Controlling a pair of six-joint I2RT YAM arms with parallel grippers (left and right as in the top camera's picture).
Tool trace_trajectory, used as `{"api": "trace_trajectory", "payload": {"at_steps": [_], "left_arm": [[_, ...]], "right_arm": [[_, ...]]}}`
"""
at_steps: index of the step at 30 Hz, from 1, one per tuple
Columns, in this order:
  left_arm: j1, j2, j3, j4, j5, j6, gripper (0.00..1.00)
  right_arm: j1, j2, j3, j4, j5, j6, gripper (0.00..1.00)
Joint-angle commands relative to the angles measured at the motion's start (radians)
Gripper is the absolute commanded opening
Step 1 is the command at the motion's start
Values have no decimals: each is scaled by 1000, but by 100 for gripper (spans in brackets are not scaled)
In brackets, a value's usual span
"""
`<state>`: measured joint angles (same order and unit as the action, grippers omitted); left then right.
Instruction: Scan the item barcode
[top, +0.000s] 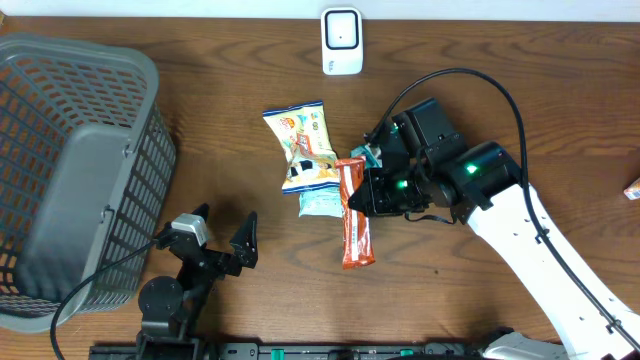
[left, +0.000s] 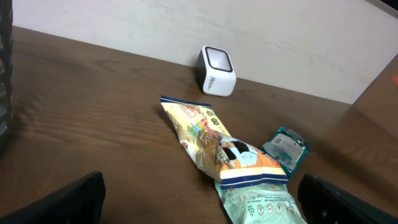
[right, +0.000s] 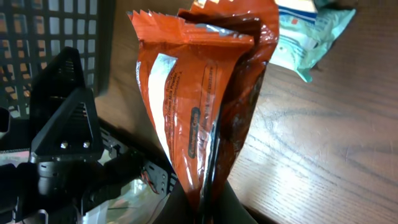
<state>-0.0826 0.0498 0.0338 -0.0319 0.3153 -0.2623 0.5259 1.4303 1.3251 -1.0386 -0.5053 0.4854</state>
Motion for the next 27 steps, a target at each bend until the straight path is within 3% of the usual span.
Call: {"api": "trace_trajectory", "payload": {"at_steps": [1, 17, 23, 27], "left_arm": [[-4, -5, -27, -14, 6, -2, 99], [-4, -5, -27, -14, 6, -2, 99], [-4, -5, -27, -14, 6, -2, 99], [-4, -5, -27, -14, 6, -2, 99]], "right_arm": [[-3, -23, 8, 18, 3, -23, 1], [-3, -23, 8, 103, 36, -102, 1], [-3, -24, 8, 98, 27, -406, 1], [-1, -23, 8, 169, 27, -413, 1]]}}
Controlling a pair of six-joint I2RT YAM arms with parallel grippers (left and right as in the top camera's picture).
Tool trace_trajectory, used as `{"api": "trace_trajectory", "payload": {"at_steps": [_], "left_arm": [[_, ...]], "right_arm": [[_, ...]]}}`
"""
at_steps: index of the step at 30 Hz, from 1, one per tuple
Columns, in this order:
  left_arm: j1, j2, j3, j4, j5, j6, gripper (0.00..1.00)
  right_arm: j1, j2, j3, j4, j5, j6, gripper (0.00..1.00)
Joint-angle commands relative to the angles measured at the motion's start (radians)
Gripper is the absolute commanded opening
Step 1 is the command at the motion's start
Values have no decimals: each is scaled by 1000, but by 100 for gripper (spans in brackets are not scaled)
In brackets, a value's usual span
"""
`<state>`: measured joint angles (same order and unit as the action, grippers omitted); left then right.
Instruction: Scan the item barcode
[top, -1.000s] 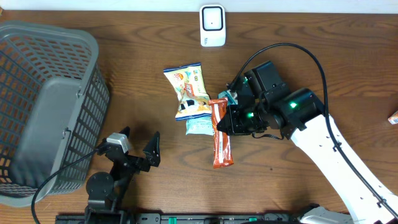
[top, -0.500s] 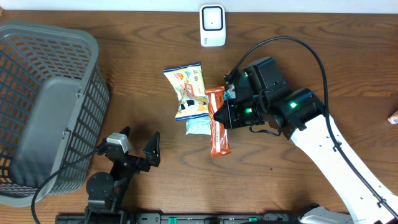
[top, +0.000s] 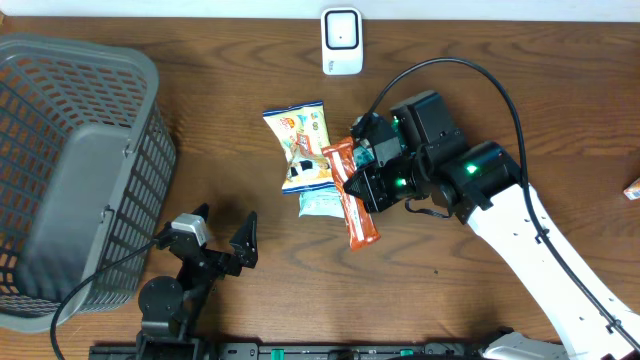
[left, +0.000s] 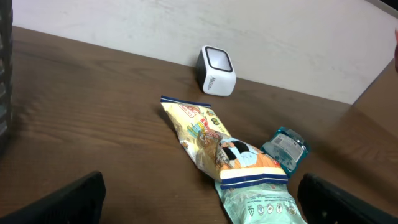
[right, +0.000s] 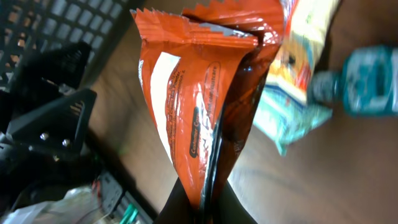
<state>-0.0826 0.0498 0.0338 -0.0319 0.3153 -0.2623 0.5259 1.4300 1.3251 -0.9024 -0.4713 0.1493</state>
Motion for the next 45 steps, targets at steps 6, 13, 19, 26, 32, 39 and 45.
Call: {"api": "trace_trajectory", "payload": {"at_steps": [6, 13, 19, 26, 32, 39, 45], "left_arm": [[-4, -5, -27, -14, 6, -2, 99], [-4, -5, -27, -14, 6, -2, 99], [-4, -5, -27, -14, 6, -2, 99], [-4, -5, -27, -14, 6, -2, 99], [-4, -5, -27, -14, 6, -2, 99], [-4, -5, -27, -14, 6, -2, 99], [-4, -5, -27, -14, 6, -2, 99]], "right_arm": [[2, 34, 6, 114, 195, -162, 1], [9, 203, 7, 419, 653, -233, 1], [2, 331, 7, 782, 795, -475, 1], [-14, 668, 240, 1026, 878, -678, 1], [-6, 989, 697, 1026, 1043, -849, 1], [3, 1171, 904, 1083, 1077, -981, 1], [47, 1240, 905, 1234, 1101, -1110, 1]]}}
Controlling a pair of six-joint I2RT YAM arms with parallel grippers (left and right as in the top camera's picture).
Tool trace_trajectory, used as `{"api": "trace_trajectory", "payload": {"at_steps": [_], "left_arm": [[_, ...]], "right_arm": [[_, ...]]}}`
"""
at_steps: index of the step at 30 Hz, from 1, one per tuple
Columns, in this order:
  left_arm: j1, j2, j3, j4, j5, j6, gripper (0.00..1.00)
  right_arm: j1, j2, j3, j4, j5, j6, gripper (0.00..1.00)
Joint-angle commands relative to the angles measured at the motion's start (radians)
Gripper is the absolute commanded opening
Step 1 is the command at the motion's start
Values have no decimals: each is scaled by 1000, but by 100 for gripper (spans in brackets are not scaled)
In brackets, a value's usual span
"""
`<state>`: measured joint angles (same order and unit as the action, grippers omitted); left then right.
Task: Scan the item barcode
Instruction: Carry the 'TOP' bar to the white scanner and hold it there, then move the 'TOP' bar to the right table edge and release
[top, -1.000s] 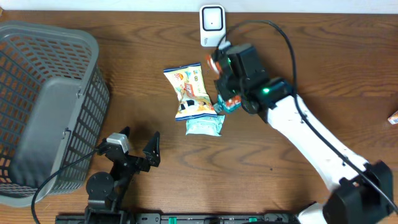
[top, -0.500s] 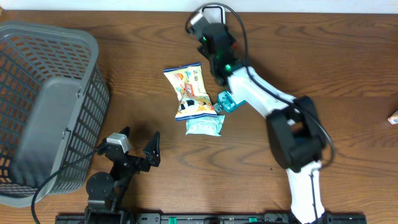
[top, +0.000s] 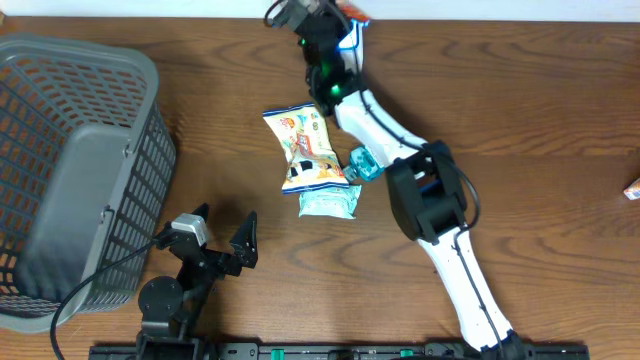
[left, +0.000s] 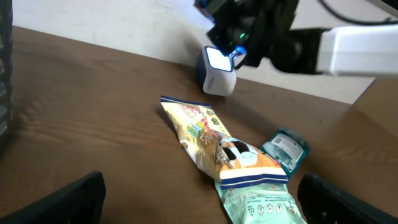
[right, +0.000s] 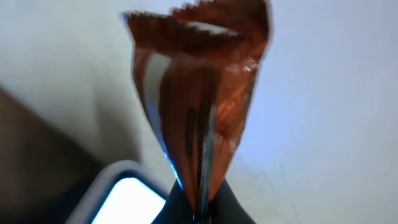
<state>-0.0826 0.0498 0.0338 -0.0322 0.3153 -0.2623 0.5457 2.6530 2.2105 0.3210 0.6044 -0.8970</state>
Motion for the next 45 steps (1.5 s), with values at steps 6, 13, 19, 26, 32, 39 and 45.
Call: {"api": "trace_trajectory", "payload": {"at_steps": [6, 13, 19, 26, 32, 39, 45], "left_arm": [[-4, -5, -27, -14, 6, -2, 99], [-4, -5, -27, -14, 6, -2, 99], [-4, -5, -27, -14, 6, -2, 99], [-4, -5, -27, -14, 6, -2, 99], [-4, -5, -27, -14, 6, -1, 99], [-4, -5, -27, -14, 6, -2, 99], [-4, -5, -27, -14, 6, -2, 99]], "right_arm": [[47, 18, 20, -11, 62, -12, 1], [30, 18, 20, 97, 112, -145, 1], [5, 18, 20, 109, 93, -204, 1], [-2, 42, 20, 88, 122, -201, 1], [-11, -22, 19, 65, 249, -241, 1], [-98, -171, 19, -298, 522, -65, 1], [-250, -184, 19, -858, 651, 373, 1]]}}
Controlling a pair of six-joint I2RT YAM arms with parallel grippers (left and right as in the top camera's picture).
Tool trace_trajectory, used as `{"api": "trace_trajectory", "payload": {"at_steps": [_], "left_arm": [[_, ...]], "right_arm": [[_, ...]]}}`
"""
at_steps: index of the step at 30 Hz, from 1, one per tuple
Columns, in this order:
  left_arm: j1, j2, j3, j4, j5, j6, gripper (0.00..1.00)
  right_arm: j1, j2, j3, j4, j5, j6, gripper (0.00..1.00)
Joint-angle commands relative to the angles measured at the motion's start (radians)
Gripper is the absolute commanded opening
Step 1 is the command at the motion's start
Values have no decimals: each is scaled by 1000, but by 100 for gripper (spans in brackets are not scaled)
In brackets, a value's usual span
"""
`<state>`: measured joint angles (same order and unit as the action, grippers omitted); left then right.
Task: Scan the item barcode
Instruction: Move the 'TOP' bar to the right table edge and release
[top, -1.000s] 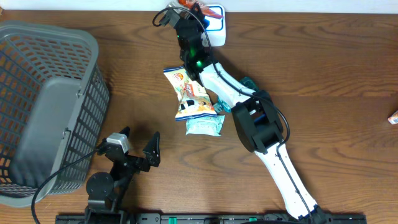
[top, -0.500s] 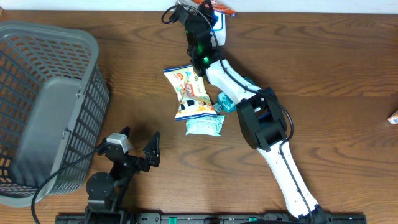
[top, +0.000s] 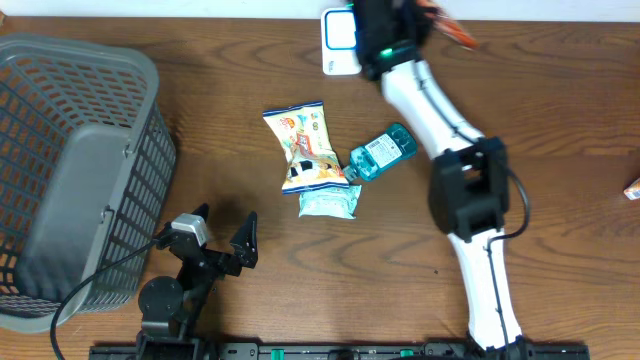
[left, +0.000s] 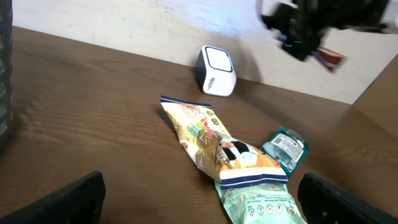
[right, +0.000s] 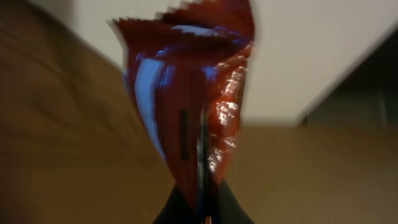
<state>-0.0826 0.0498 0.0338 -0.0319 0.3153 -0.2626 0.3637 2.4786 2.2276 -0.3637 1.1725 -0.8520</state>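
Observation:
The white scanner (top: 340, 40) stands at the table's far edge, also seen in the left wrist view as a scanner (left: 216, 70). My right gripper (top: 425, 18) is raised just right of it, shut on the orange snack packet (top: 452, 31). That packet (right: 186, 106) fills the right wrist view, blurred, pinched at its lower end by the right gripper (right: 200, 208). From the left wrist the packet (left: 328, 58) juts right of the arm. My left gripper (top: 222, 243) rests open near the front edge, holding nothing; its wide-open fingers (left: 68, 198) frame the left wrist view.
A yellow snack bag (top: 303, 148), a teal bottle (top: 381, 152) and a mint-green pouch (top: 328, 203) lie mid-table. A grey mesh basket (top: 75, 170) takes up the left side. A small orange object (top: 633, 188) sits at the right edge.
The right gripper with the orange packet was over the scanner's face and is now to the scanner's right, the packet pointing right. The left arm is unmoved.
The right gripper held the orange packet low beside the snack bags, then slightly farther back over them. Then it held the packet up at the scanner at the far edge. Now the packet is just right of the scanner. The left gripper stayed open throughout.

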Motion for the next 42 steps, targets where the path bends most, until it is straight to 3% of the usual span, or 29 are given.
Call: {"api": "trace_trajectory", "payload": {"at_steps": [1, 6, 9, 18, 23, 33, 34, 35, 36, 39, 42], "left_arm": [[-4, -5, -27, -14, 6, -1, 99], [-4, -5, -27, -14, 6, -1, 99], [-4, -5, -27, -14, 6, -1, 99], [-4, -5, -27, -14, 6, -1, 99], [-4, -5, -27, -14, 6, -1, 99], [-4, -5, -27, -14, 6, -1, 99], [-4, -5, -27, -14, 6, -1, 99], [-4, -5, -27, -14, 6, -1, 99], [-4, -5, -27, -14, 6, -1, 99], [-4, -5, -27, -14, 6, -1, 99], [-4, -5, -27, -14, 6, -1, 99]], "right_arm": [[-96, -10, 2, -263, 60, 405, 1], [-259, -7, 1, -641, -244, 742, 1], [-384, -6, 1, -740, -328, 834, 1], [-762, -6, 0, -792, -533, 996, 1], [-924, -6, 0, -792, -540, 1016, 1], [-1064, -6, 1, -755, -636, 1015, 4], [-1064, -6, 1, -753, -636, 1015, 10], [-1064, -6, 1, -752, -637, 1015, 24], [-1064, -6, 1, -749, -638, 1016, 60], [-1062, -9, 2, -749, -665, 1016, 99], [-1044, -31, 3, -752, -689, 1016, 99]]}}
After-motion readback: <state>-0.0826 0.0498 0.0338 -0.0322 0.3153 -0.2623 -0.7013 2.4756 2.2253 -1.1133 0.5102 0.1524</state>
